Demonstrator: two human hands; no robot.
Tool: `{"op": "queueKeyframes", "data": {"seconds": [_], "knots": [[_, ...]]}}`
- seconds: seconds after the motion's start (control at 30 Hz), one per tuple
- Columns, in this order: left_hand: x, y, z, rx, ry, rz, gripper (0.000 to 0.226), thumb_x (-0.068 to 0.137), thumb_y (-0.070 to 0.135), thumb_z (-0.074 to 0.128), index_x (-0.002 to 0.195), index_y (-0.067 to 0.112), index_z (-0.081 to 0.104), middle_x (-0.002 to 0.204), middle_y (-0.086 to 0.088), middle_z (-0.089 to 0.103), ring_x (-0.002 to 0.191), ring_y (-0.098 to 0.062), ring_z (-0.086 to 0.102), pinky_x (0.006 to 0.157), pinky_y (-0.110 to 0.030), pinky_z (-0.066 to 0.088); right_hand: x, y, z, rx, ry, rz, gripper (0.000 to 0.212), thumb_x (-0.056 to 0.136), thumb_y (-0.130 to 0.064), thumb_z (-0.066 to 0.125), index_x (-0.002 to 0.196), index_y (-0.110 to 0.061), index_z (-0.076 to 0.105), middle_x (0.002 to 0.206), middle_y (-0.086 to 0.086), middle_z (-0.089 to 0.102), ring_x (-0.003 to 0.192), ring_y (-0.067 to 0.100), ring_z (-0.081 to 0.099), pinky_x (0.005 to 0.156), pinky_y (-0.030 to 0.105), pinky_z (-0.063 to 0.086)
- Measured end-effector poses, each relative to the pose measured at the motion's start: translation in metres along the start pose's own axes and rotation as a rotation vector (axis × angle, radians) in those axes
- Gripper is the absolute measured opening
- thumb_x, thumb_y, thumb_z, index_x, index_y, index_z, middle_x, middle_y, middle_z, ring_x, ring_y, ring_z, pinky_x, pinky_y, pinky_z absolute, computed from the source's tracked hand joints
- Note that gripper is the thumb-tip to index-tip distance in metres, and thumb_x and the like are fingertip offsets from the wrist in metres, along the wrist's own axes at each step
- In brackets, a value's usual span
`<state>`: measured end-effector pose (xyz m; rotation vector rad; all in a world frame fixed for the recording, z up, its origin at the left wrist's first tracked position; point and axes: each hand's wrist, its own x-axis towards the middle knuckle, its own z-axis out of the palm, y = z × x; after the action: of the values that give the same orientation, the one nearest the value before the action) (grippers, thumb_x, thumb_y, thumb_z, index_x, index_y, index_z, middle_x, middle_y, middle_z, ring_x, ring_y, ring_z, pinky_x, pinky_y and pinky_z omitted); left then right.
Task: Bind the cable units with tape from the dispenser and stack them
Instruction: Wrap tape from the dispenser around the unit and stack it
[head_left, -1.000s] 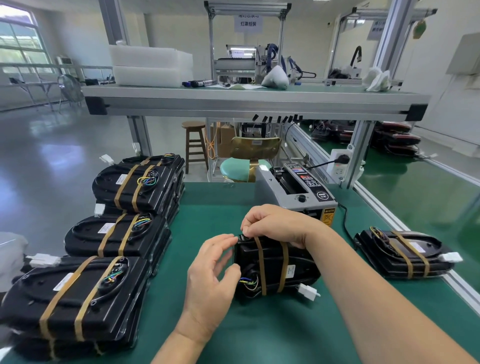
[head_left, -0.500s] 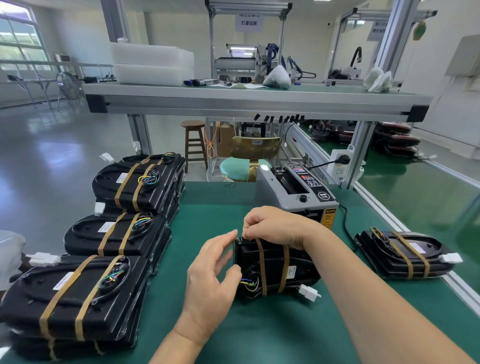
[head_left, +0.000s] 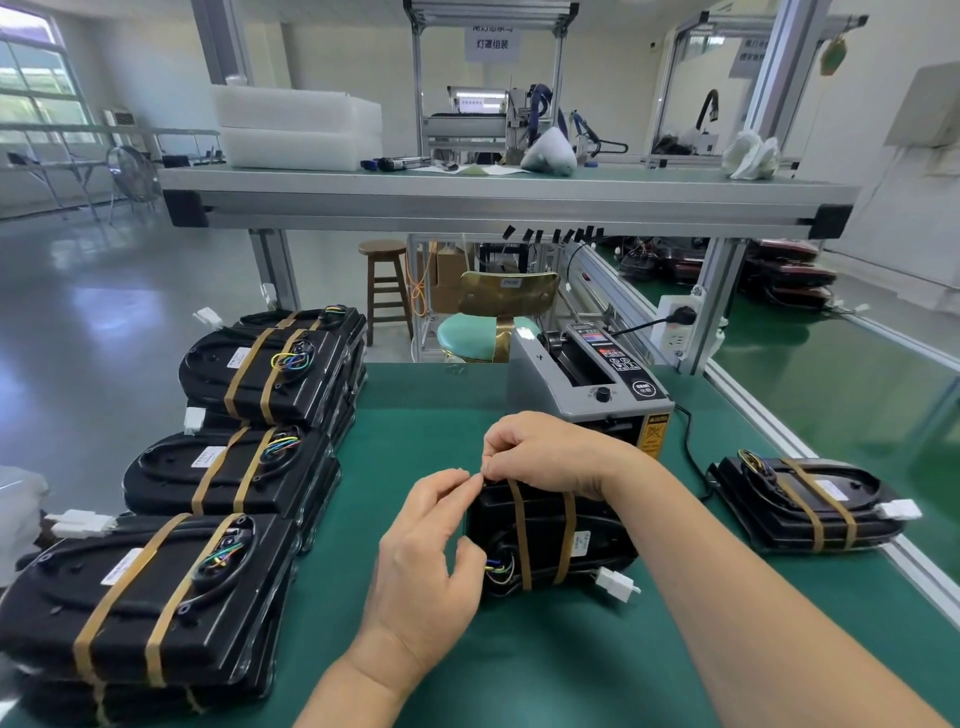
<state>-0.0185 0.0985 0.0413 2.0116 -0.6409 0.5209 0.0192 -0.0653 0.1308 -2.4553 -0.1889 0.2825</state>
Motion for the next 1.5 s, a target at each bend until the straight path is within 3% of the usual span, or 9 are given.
{"op": "queueKeyframes", "data": {"seconds": [0.23, 0.37, 0.7, 0.9, 1.07, 1.17, 1.23, 1.33, 1.5], "knots": [[0.007, 0.002, -0.004, 0.168, -0.041, 0.087, 0.05, 0.07, -0.004, 0.049, 0.116, 0.001, 0.068, 0.117, -0.004, 0.065, 0.103, -0.01, 0.058, 0.095, -0.006, 0.037, -0.001, 0.0, 0.0, -0.09, 0.046, -0.013, 0.024, 0.092, -0.038, 0.059, 0.074, -0.022, 0.06, 0.075, -0.01, 0.056, 0.068, 0.006, 0.05, 0.062, 0.024, 0.038], [0.008, 0.002, -0.006, 0.197, -0.053, 0.088, 0.048, 0.07, -0.003, 0.05, 0.114, 0.001, 0.068, 0.117, -0.006, 0.065, 0.103, -0.01, 0.057, 0.095, -0.009, 0.037, 0.001, 0.005, 0.002, -0.094, 0.175, 0.003, 0.051, 0.093, -0.053, 0.05, 0.076, -0.005, 0.058, 0.082, 0.011, 0.067, 0.067, 0.014, 0.052, 0.067, 0.037, 0.048], [0.012, 0.0, -0.006, 0.215, -0.065, 0.133, 0.047, 0.068, -0.003, 0.051, 0.111, 0.007, 0.067, 0.111, 0.0, 0.062, 0.095, -0.01, 0.056, 0.088, -0.01, 0.04, -0.015, 0.067, 0.021, -0.129, 0.774, 0.008, 0.045, 0.099, -0.031, 0.048, 0.058, -0.013, 0.045, 0.065, 0.0, 0.049, 0.066, 0.015, 0.048, 0.063, 0.035, 0.034], [0.014, 0.003, -0.002, 0.249, -0.128, 0.153, 0.05, 0.072, 0.002, 0.05, 0.117, 0.013, 0.066, 0.109, 0.007, 0.055, 0.086, -0.01, 0.055, 0.078, -0.014, 0.041, -0.021, 0.082, 0.033, -0.059, 0.779, 0.074, 0.049, 0.098, -0.031, 0.048, 0.054, -0.017, 0.032, 0.058, -0.003, 0.042, 0.059, 0.014, 0.042, 0.053, 0.031, 0.031], [0.021, 0.01, -0.001, 0.225, -0.114, 0.073, 0.039, 0.078, 0.019, 0.051, 0.111, 0.02, 0.071, 0.104, 0.009, 0.052, 0.102, -0.011, 0.049, 0.091, -0.027, 0.041, -0.021, 0.083, 0.035, -0.04, 0.789, 0.099, 0.047, 0.098, -0.033, 0.047, 0.057, -0.013, 0.038, 0.061, -0.001, 0.046, 0.061, 0.014, 0.045, 0.054, 0.032, 0.031], [0.037, 0.025, 0.006, -0.115, -0.072, -0.154, 0.037, 0.079, 0.048, 0.047, 0.095, 0.028, 0.074, 0.097, 0.021, 0.054, 0.106, 0.004, 0.047, 0.092, -0.013, 0.033, -0.021, 0.084, 0.035, -0.036, 0.8, 0.111, 0.045, 0.098, -0.033, 0.048, 0.058, -0.012, 0.044, 0.065, -0.002, 0.049, 0.064, 0.012, 0.047, 0.057, 0.033, 0.031], [0.051, 0.035, 0.016, -0.362, -0.094, -0.298, 0.045, 0.081, 0.059, 0.049, 0.077, 0.018, 0.065, 0.083, 0.015, 0.054, 0.085, 0.011, 0.052, 0.08, -0.007, 0.038, -0.02, 0.084, 0.036, -0.019, 0.809, 0.119, 0.043, 0.097, -0.034, 0.049, 0.058, -0.016, 0.046, 0.069, -0.004, 0.051, 0.068, 0.011, 0.049, 0.06, 0.032, 0.032], [0.063, 0.041, 0.032, -0.206, -0.197, -0.243, 0.054, 0.089, 0.073, 0.031, 0.082, 0.024, 0.052, 0.081, 0.0, 0.049, 0.066, 0.007, 0.048, 0.065, -0.004, 0.035, -0.022, 0.084, 0.036, 0.032, 0.816, 0.119, 0.031, 0.095, -0.033, 0.055, 0.065, -0.024, 0.054, 0.079, -0.01, 0.055, 0.075, 0.005, 0.051, 0.064, 0.026, 0.034], [0.071, 0.037, 0.042, 0.012, -0.302, -0.35, 0.089, 0.068, 0.086, 0.003, 0.09, 0.028, 0.067, 0.099, -0.001, 0.072, 0.104, -0.024, 0.06, 0.09, -0.037, 0.041, -0.033, 0.085, 0.028, 0.453, 0.852, -0.029, 0.013, 0.089, -0.014, 0.066, 0.084, -0.026, 0.069, 0.094, -0.007, 0.065, 0.084, -0.001, 0.059, 0.076, 0.011, 0.042]]}}
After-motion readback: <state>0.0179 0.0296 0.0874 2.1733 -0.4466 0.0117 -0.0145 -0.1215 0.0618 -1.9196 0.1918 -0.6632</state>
